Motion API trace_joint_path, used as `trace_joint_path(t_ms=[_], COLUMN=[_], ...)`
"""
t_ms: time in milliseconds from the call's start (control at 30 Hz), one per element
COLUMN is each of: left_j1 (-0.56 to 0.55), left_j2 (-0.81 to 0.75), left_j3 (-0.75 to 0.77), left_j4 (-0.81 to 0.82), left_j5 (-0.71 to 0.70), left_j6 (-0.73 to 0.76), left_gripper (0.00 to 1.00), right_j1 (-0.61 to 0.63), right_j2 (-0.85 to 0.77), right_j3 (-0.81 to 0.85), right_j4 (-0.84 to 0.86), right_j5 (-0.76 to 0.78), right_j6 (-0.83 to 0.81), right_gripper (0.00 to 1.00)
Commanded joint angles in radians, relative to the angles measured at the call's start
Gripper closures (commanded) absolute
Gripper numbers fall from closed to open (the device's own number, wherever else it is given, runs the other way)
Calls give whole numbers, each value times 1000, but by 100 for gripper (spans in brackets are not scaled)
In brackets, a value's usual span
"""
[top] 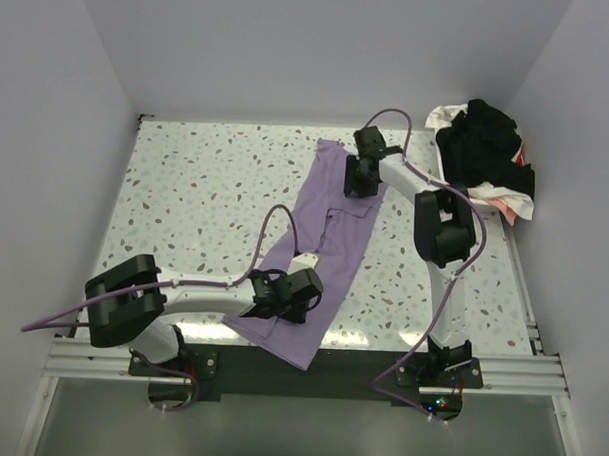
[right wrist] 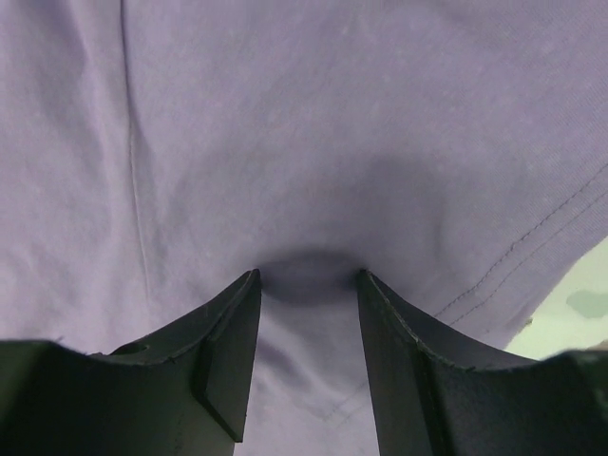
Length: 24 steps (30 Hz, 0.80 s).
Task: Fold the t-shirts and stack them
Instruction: Fold the tshirt
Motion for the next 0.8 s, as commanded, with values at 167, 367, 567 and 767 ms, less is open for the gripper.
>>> trace_joint_path(t_ms=[167,367,567,767], left_j1=[-15,76,275,400], left_j2=[152,169,131,175], left_j3=[159,248,328,427], left_j4=[105,173,211,176], left_j5=[142,235,288,265], left_j6=[10,44,87,137], left_gripper=[65,59,55,53], right_j1=[-1,-2,-4,-2], right_j2=[178,332,421,367], right_j3=[268,498,645,659], right_j4=[-83,-119,-64,23], right_j5=[52,33,-16,-63], right_j6=[-87,-112,-143,-158], right_gripper=[51,50,45,36])
